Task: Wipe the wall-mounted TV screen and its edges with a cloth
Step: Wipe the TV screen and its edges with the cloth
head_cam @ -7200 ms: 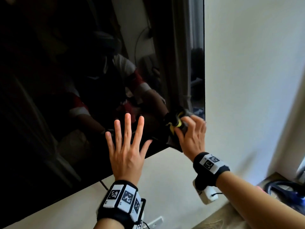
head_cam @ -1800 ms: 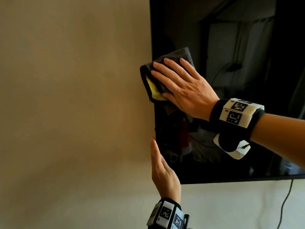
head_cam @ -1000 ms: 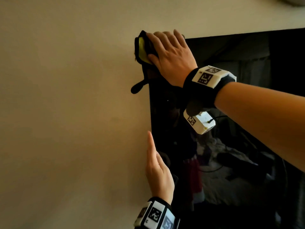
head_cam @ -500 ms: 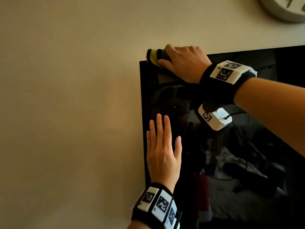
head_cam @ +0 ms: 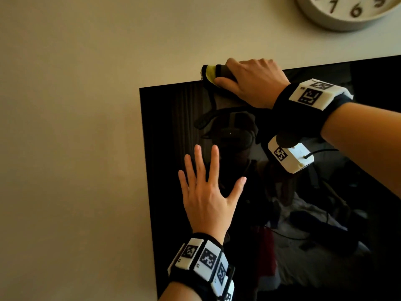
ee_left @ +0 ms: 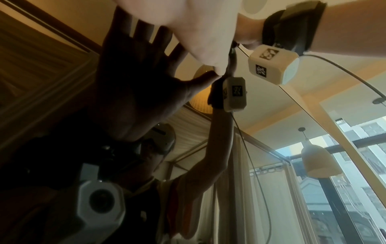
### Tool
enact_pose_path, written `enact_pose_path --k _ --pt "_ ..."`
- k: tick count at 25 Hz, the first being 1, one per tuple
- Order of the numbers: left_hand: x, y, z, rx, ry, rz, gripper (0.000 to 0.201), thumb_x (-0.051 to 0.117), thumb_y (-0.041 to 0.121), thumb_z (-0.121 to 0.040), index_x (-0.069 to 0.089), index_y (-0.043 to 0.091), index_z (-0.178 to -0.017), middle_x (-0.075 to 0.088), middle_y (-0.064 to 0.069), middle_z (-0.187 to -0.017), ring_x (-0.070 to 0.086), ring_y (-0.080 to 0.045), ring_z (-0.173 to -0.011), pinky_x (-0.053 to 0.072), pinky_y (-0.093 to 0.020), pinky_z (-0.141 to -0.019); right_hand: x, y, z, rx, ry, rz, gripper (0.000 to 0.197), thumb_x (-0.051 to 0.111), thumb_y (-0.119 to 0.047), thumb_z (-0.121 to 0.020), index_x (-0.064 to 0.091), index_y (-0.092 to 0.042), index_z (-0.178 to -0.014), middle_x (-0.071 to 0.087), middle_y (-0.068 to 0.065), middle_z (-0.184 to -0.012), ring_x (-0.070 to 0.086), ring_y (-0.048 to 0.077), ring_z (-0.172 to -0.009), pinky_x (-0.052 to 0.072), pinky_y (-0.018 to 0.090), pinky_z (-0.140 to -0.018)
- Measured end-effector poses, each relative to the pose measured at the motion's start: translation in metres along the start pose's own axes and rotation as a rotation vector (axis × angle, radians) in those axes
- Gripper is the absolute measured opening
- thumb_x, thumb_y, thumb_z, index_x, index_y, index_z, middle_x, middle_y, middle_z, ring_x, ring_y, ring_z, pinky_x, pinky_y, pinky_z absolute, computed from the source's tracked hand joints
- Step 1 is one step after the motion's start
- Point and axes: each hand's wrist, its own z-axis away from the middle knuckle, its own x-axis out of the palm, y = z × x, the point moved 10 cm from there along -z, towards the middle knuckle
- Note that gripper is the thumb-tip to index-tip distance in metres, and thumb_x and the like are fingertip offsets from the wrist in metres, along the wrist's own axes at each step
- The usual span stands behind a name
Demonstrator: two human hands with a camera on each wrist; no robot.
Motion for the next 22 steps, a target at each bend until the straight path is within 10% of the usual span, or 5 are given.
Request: enact_pose_path --k 10,22 --pt "-0.011 -0.006 0.006 -0.006 0.02 -0.074 0.076 0.047 0.068 -0.089 0.03 0.028 -0.151 0.028 -0.007 -0.158 0.022 -0.031 -0.146 0.032 -0.055 -0.113 -0.012 0.074 0.037 0.038 -0.009 -0.009 0.058 0.024 -0.062 -0.095 0.046 -0.008 -0.106 0.048 0.005 -0.079 0.046 0.026 -0.065 0.035 0.036 -0.065" --pt "0.023 0.14 -0.007 0.17 -0.079 -0.006 0.092 0.04 0.079 -0.083 0.028 0.02 -0.152 0.019 -0.01 -0.16 0.019 -0.034 -0.146 0.025 -0.049 -0.116 -0.027 0.135 0.07 0.13 -0.028 -0.011 0.052 0.028 -0.059 -0.096 0.048 -0.011 -0.1 0.048 0.002 -0.079 0.043 0.024 -0.066 0.031 0.033 -0.065"
